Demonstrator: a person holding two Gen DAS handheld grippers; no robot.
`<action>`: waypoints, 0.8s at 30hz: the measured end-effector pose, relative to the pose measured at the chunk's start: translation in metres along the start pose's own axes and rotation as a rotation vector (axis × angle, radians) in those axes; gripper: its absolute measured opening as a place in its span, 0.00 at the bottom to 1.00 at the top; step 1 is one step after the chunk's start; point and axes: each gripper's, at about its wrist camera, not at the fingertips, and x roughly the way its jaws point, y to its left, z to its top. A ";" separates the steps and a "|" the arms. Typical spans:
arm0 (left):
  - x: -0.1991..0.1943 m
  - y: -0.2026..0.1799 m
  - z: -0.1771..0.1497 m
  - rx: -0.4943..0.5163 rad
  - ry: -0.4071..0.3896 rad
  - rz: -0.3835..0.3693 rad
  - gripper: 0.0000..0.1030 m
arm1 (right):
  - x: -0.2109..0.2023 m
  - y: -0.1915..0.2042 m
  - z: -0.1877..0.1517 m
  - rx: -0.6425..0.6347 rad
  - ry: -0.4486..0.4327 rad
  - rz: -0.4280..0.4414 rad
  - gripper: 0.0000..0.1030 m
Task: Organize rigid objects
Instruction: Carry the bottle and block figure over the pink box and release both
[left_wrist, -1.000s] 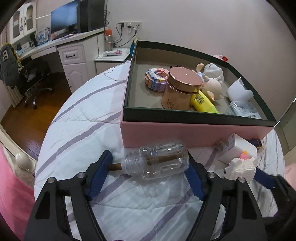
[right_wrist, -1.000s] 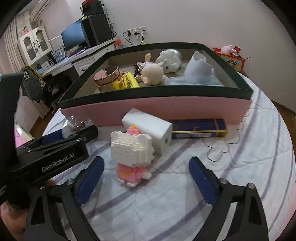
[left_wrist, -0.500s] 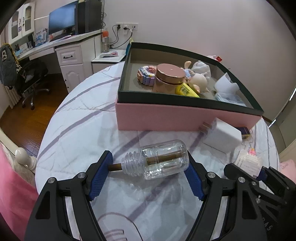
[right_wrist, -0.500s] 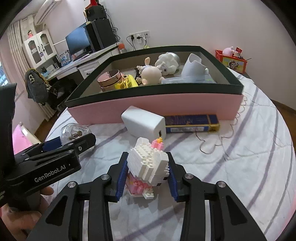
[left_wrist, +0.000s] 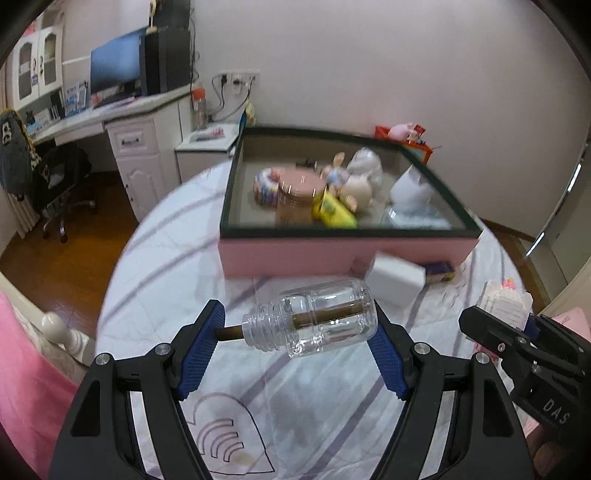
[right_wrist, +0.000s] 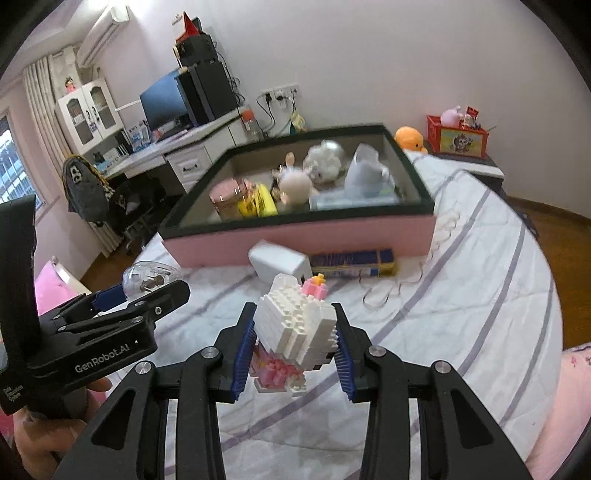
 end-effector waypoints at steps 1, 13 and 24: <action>-0.003 -0.001 0.004 0.002 -0.011 -0.002 0.75 | -0.004 0.000 0.007 -0.009 -0.016 -0.002 0.38; 0.008 -0.011 0.111 0.057 -0.119 -0.019 0.75 | 0.005 -0.009 0.105 -0.085 -0.110 -0.005 0.38; 0.122 -0.015 0.187 0.060 -0.026 -0.006 0.75 | 0.113 -0.047 0.183 -0.084 0.011 -0.074 0.38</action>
